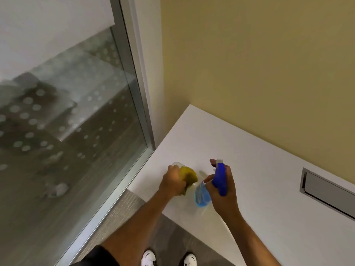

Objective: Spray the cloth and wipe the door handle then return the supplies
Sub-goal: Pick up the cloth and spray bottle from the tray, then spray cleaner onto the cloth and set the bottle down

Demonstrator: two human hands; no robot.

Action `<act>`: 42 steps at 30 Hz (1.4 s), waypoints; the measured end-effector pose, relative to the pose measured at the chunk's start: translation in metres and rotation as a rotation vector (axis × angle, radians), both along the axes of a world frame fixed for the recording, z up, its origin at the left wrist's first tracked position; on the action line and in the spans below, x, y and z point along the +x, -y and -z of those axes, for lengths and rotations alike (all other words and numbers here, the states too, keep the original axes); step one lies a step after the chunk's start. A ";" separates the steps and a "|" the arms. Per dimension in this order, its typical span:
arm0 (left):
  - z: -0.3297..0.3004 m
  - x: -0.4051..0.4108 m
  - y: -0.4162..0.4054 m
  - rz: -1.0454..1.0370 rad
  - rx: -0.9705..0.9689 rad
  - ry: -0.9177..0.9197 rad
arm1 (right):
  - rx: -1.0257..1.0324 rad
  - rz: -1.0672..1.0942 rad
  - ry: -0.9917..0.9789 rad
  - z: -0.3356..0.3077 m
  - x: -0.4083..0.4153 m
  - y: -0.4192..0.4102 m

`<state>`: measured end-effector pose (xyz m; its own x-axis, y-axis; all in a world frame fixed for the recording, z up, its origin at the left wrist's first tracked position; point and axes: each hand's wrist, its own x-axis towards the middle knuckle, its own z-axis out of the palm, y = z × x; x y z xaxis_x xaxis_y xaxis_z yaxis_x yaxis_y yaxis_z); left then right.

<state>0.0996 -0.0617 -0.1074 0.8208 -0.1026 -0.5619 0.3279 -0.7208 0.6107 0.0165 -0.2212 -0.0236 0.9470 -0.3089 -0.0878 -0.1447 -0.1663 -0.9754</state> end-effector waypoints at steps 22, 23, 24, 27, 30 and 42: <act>-0.308 -0.023 -0.070 -0.529 -0.888 0.374 | 0.037 -0.301 0.210 -0.234 -0.022 -0.054; -0.310 -0.025 -0.071 -0.537 -0.885 0.391 | 0.022 -0.321 0.206 -0.236 -0.025 -0.053; -0.313 -0.027 -0.073 -0.543 -0.887 0.408 | 0.008 -0.329 0.202 -0.237 -0.027 -0.053; -0.319 -0.032 -0.076 -0.543 -0.872 0.437 | -0.020 -0.264 0.192 -0.240 -0.031 -0.051; -0.322 -0.036 -0.077 -0.542 -0.861 0.448 | -0.006 -0.205 0.210 -0.246 -0.032 -0.047; -0.325 -0.036 -0.069 -0.539 -0.834 0.472 | 0.007 -0.306 0.212 -0.242 -0.041 -0.056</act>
<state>0.0633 0.0071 0.2171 0.9862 0.1320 -0.1004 0.0811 0.1439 0.9863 -0.0249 -0.1655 0.2187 0.9928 -0.0088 0.1192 0.1161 -0.1641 -0.9796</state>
